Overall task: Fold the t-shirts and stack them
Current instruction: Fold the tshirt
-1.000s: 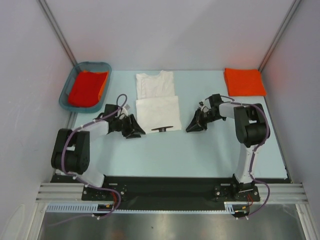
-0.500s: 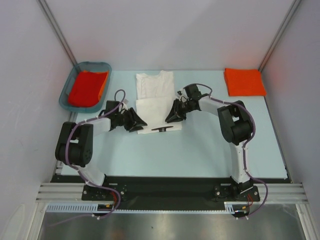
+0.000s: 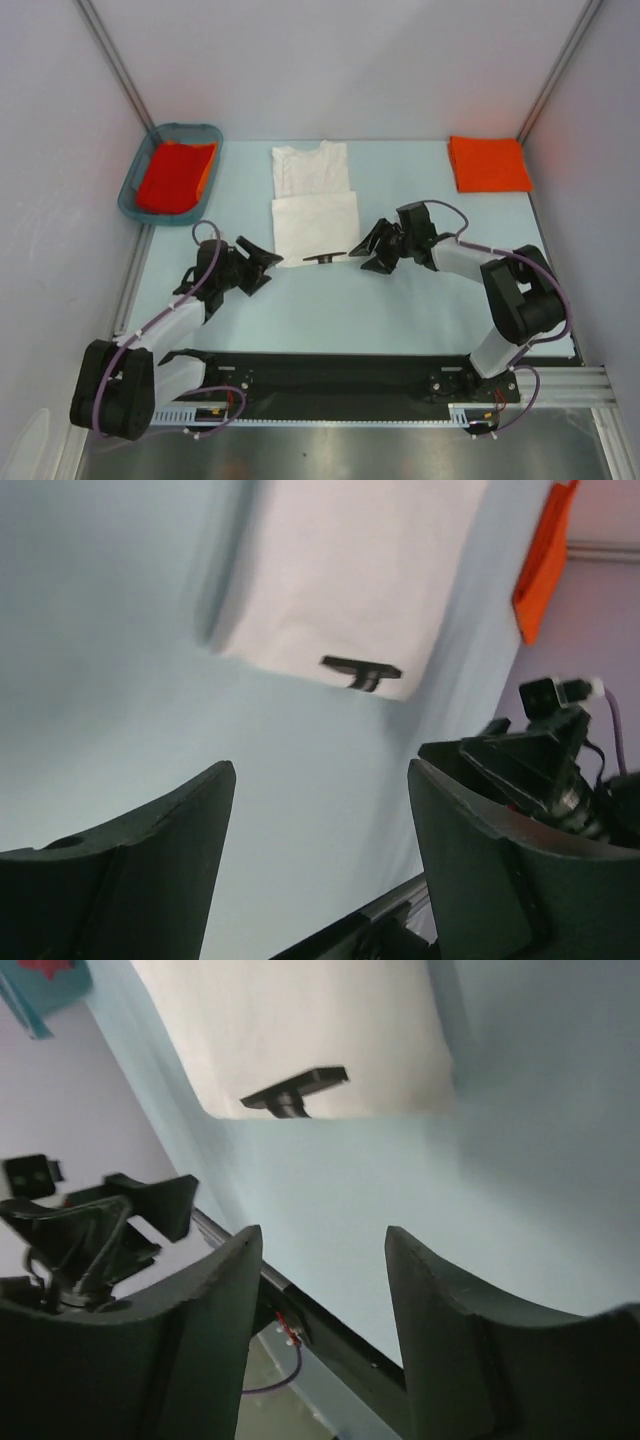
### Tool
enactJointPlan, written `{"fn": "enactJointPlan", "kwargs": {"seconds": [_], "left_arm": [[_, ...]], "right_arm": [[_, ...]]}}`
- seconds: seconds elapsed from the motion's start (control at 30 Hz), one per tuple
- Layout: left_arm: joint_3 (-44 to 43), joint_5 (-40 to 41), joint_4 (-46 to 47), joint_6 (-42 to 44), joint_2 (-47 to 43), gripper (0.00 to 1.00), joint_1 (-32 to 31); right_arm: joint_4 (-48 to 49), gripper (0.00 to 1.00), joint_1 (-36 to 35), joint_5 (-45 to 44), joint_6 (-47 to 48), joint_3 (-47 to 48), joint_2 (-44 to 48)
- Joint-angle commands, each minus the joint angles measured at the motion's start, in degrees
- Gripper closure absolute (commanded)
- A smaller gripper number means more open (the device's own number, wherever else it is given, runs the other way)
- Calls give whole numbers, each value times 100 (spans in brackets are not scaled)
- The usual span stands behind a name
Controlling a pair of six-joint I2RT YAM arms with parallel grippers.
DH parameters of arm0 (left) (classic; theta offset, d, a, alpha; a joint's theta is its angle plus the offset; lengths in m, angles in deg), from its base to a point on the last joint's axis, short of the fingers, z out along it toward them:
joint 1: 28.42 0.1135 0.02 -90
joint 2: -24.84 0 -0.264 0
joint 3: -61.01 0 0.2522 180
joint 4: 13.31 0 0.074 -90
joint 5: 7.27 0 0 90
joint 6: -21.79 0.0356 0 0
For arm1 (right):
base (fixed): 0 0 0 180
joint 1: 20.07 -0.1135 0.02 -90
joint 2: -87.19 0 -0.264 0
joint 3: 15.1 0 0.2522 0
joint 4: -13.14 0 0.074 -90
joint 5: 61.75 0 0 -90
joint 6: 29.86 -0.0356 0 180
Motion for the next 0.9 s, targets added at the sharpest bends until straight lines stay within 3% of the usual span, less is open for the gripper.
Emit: {"fn": "enactJointPlan", "kwargs": {"seconds": [0.0, 0.17, 0.43, 0.53, 0.87], "left_arm": [[497, 1073, 369, -1561, -85, 23, -430], [340, 1794, 511, -1808, 214, 27, -896], [673, 2050, 1309, -2730, 1216, 37, -905], [674, 2164, 1574, -2766, 1505, 43, -879], [743, 2173, 1670, -2740, 1788, 45, -659]], "right_arm": [[1463, 41, -221, -995, -1290, -582, 291], [1375, 42, -337, -1539, -1484, -573, 62], [1972, 55, -275, -1532, -2047, -854, -535], [2008, 55, -275, -1646, -2100, -907, -571], [1972, 55, -126, -1778, -2082, -1118, -614]]}}
